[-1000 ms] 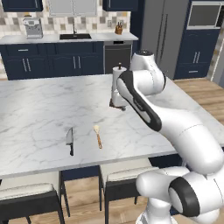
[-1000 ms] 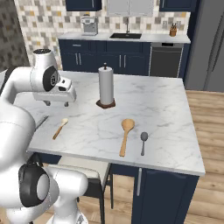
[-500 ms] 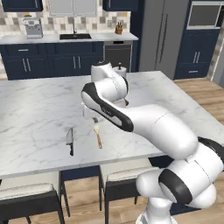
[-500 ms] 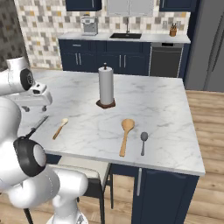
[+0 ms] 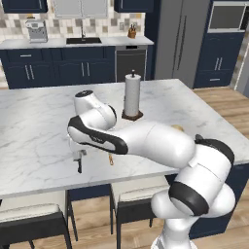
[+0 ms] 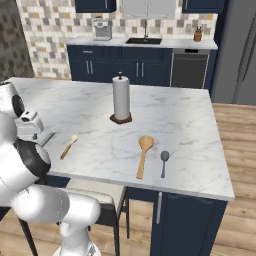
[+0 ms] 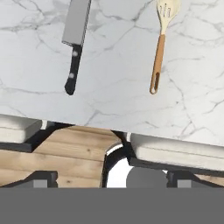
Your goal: Pick up the metallic utensils from the counter and place them in the open drawer. Make sure not to pick up any wooden utensils.
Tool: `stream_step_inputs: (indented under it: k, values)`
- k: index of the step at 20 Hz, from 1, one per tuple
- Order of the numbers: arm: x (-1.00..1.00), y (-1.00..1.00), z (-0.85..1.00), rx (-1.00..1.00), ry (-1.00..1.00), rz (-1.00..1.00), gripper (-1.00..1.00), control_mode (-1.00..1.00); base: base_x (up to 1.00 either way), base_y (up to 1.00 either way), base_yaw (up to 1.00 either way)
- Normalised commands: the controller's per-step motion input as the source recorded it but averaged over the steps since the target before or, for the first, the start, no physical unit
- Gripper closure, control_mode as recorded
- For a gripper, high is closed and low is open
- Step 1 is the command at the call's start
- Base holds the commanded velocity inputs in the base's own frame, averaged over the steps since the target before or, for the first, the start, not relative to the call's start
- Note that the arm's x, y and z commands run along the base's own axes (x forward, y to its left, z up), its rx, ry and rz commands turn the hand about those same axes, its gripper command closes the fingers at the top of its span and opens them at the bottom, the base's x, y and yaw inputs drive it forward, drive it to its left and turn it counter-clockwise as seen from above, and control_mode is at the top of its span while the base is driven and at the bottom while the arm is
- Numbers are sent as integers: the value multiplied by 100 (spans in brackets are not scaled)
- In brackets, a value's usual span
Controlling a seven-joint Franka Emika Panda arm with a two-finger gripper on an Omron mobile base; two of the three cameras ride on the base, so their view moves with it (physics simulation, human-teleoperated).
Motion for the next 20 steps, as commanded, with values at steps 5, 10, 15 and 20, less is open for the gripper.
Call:
stream_step_inputs:
  k: [5, 10, 15, 20]
  values:
    - [4, 27, -3, 0, 15, 9, -100, -100, 0, 0, 0]
    - [60, 9, -7, 0, 9, 8, -100, -100, 0, 0, 0]
    - [65, 4, -45, 0, -3, 5, -100, -100, 0, 0, 0]
    - [52, 26, -54, 0, -8, 0, -100, -100, 0, 0, 0]
